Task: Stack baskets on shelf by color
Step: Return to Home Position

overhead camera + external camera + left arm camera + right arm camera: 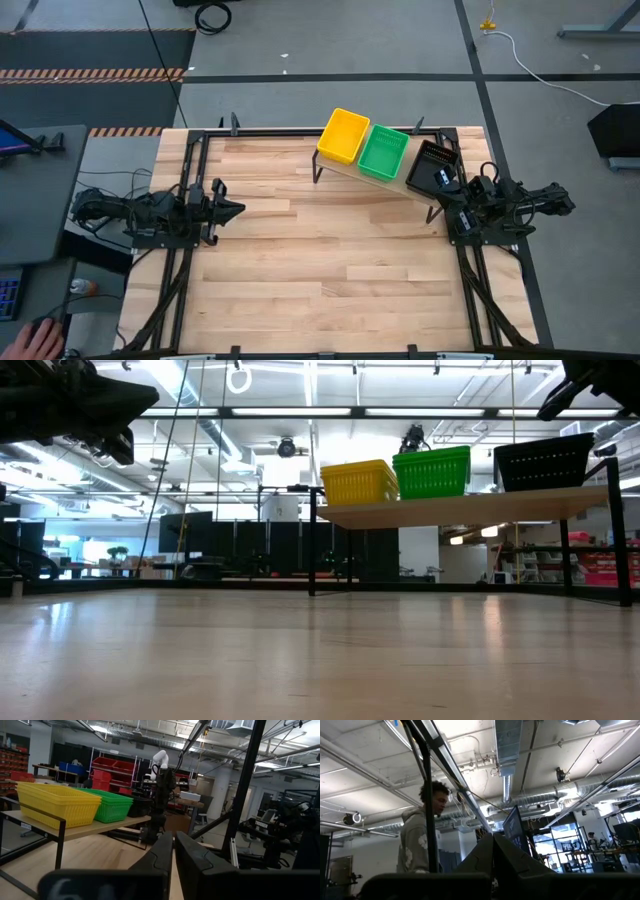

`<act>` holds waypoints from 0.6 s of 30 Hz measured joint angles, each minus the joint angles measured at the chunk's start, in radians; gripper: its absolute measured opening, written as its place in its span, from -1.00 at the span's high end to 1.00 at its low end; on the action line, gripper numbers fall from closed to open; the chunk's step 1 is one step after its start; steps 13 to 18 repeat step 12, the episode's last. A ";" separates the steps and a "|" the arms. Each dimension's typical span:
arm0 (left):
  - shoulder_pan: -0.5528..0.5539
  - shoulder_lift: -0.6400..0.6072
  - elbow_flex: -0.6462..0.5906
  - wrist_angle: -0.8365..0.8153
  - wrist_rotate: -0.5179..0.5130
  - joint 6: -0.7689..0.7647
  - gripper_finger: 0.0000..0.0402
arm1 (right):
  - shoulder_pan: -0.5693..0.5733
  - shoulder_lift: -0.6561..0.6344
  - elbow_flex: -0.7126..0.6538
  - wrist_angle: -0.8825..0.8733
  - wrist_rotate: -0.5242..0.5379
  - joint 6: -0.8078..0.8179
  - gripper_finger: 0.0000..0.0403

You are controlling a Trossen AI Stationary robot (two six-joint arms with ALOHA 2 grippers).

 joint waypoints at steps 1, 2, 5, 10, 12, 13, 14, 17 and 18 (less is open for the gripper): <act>0.000 0.000 0.000 0.000 0.000 0.000 0.87 | 0.000 0.000 0.000 0.000 0.000 0.000 0.92; 0.000 0.000 0.000 0.000 0.000 0.000 0.86 | 0.000 0.000 0.000 0.000 0.000 0.000 0.92; 0.000 0.000 0.000 0.000 0.000 0.000 0.84 | 0.000 0.000 0.000 0.000 0.000 0.000 0.92; 0.000 0.000 0.000 0.000 0.000 0.000 0.84 | 0.000 0.000 0.000 0.000 0.000 0.000 0.91; 0.000 0.000 0.000 0.000 0.000 0.000 0.85 | 0.000 0.000 0.000 0.000 0.000 0.000 0.91; 0.000 0.000 0.000 0.000 0.000 0.000 0.85 | 0.000 0.000 0.000 0.000 0.000 0.000 0.91; 0.000 0.000 0.000 0.000 0.000 0.000 0.85 | 0.000 0.000 0.000 0.000 0.000 0.000 0.91; 0.000 0.000 0.000 0.000 0.000 0.000 0.85 | 0.000 0.000 0.000 0.000 0.000 0.000 0.91; 0.000 0.000 0.000 0.000 0.000 0.000 0.85 | 0.000 0.000 0.000 0.000 0.000 0.000 0.91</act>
